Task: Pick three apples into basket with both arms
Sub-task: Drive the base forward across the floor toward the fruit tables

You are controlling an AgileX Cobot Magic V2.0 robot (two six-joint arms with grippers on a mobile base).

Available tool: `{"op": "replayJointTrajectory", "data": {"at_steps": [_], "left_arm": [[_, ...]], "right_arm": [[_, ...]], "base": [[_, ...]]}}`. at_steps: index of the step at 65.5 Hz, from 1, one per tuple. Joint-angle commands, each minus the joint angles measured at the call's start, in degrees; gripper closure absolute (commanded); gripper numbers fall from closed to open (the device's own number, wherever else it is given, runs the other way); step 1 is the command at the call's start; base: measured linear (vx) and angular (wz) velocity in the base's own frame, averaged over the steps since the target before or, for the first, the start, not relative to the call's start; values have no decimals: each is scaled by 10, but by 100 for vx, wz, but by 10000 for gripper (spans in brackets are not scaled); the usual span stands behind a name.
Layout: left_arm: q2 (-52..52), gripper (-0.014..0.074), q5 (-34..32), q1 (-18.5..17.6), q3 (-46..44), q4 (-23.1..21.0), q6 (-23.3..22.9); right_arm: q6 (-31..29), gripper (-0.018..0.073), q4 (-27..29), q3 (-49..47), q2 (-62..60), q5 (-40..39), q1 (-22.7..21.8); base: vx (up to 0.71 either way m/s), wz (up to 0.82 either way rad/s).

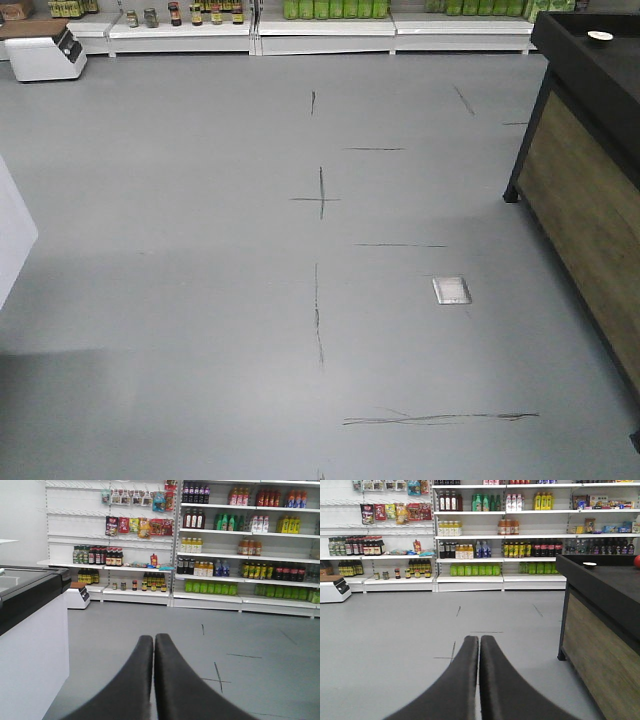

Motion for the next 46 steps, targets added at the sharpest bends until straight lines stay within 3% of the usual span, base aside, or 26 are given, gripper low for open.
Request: {"op": "replayJointTrajectory", "data": {"at_steps": [1,46], "left_arm": [[-9,603,-40,-3,13,-4,-4],[-9,603,-40,-3,13,-4,-4]], "right_arm": [[-5,564,-4,9,-6,-43,-4],[-5,564,-4,9,-6,-43,-4]], "base": [[0,0],[2,2]]}}
